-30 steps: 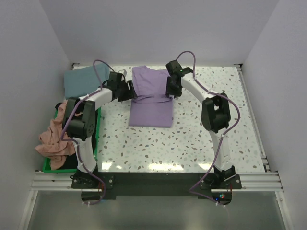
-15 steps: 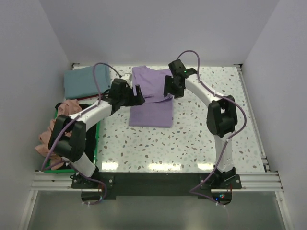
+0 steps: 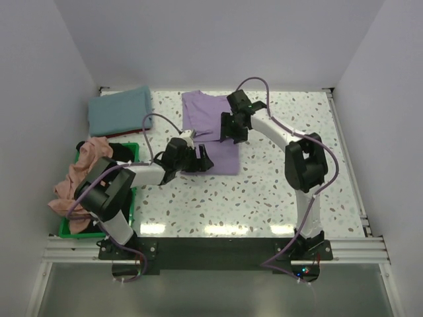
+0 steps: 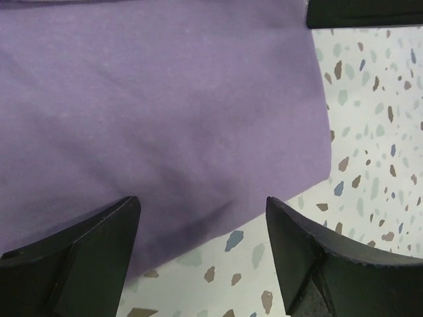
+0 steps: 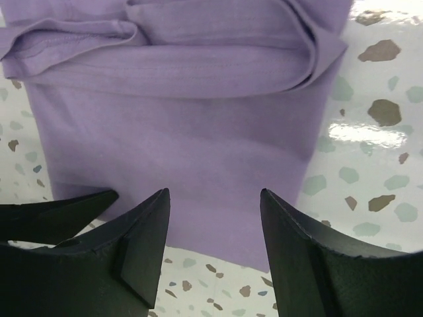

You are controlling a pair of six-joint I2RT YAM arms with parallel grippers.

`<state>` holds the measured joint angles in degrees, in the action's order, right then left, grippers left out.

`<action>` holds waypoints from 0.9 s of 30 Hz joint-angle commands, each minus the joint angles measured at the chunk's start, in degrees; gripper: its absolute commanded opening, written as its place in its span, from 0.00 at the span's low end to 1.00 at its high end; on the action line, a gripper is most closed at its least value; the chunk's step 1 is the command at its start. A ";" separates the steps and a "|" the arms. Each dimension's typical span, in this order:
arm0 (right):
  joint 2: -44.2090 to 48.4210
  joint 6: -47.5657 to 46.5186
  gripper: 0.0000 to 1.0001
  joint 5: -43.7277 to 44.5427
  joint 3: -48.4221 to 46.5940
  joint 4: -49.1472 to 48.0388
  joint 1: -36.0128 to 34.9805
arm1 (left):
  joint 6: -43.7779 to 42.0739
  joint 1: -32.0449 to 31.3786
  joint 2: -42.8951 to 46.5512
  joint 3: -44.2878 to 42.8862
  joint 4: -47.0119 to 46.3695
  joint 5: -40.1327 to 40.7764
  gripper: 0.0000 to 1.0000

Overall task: Fold and stack the t-shirts
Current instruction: Fold the tshirt

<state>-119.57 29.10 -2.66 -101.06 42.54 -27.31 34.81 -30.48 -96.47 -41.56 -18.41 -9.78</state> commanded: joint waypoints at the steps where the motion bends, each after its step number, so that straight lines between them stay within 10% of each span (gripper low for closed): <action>1: -0.49 -0.01 0.60 -1.04 -2.13 -1.15 -2.39 | 1.93 -2.03 -2.58 2.71 -7.51 0.11 0.82; 27: -9.01 3.41 0.60 2.48 -8.09 -0.62 -6.35 | 3.86 -13.20 5.41 17.83 3.12 9.16 0.81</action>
<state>-128.20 30.89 -1.41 -104.99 42.65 -33.71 37.01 -41.89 -88.82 -28.16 -27.77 -0.93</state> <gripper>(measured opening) 0.600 0.814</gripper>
